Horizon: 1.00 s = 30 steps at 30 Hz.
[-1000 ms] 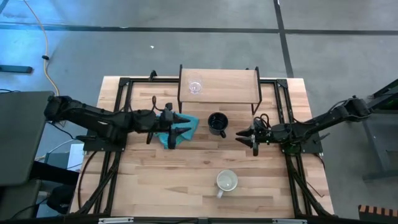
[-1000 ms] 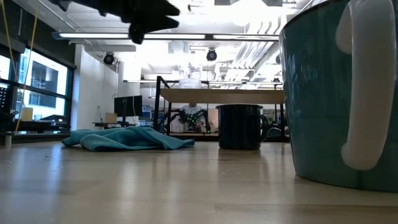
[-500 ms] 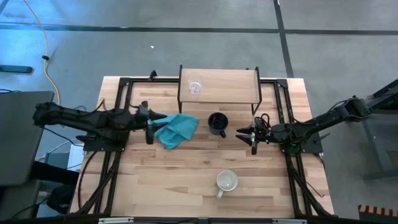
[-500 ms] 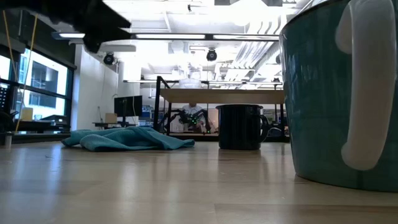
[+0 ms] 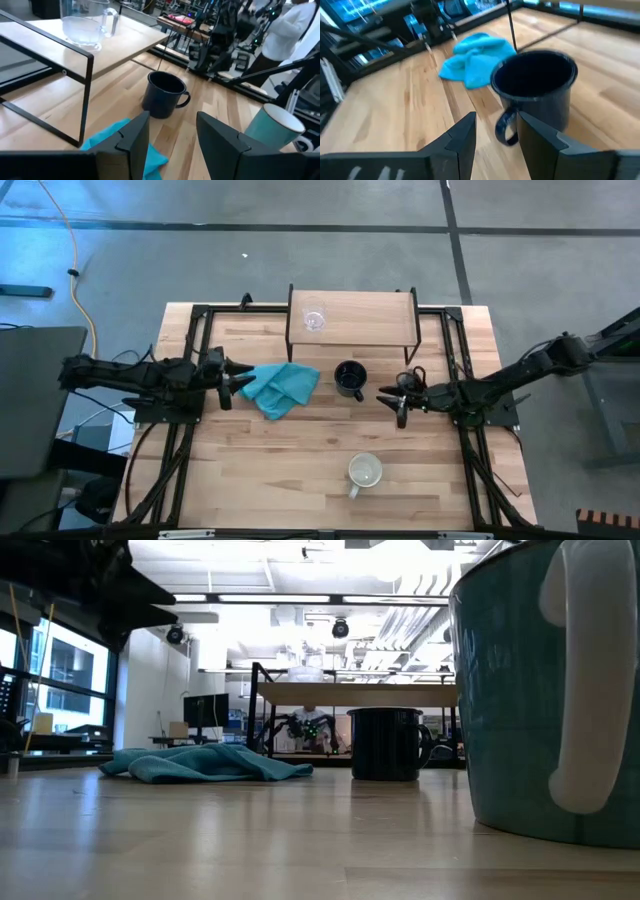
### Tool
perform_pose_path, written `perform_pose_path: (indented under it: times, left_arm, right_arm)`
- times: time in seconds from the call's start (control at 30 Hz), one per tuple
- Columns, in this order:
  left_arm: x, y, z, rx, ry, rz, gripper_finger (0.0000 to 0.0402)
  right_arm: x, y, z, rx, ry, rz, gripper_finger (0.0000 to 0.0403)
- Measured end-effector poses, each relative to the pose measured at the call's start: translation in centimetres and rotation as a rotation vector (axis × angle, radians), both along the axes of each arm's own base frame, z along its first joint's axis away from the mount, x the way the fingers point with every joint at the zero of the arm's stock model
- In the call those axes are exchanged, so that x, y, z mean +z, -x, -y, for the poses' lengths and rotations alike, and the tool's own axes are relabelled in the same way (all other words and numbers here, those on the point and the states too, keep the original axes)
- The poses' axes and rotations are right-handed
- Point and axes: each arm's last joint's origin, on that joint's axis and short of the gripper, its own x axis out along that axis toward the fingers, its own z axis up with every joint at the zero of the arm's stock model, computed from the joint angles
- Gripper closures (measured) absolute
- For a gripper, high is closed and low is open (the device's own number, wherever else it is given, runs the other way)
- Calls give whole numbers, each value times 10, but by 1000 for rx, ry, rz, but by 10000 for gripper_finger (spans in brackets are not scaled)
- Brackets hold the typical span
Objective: Stack small to large cups/mugs on shelf
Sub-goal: Put the dark blue mug on the shelf
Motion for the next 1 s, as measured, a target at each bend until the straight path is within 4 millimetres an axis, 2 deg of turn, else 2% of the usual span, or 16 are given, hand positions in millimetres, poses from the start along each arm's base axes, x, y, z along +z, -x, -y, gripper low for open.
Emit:
perform_pose_path:
  times: [0.17, 0.47, 0.6, 0.9, 1.0]
  left_arm:
    - [1, 6, 0, 11, 28, 21, 250]
    - [0, 7, -1, 44, 66, 30, 250]
    - [0, 7, -1, 46, 70, 32, 250]
    - [-1, 7, -1, 49, 83, 32, 250]
    - [-1, 7, -1, 49, 89, 33, 250]
  right_arm:
    - [-5, -13, -3, -13, 6, -30, 269]
    - [2, -61, -15, -34, 71, -110, 269]
    - [5, -76, -19, -37, 83, -143, 269]
    - [29, -88, -22, 11, 206, -225, 269]
    - [31, -91, -21, 66, 259, -289, 269]
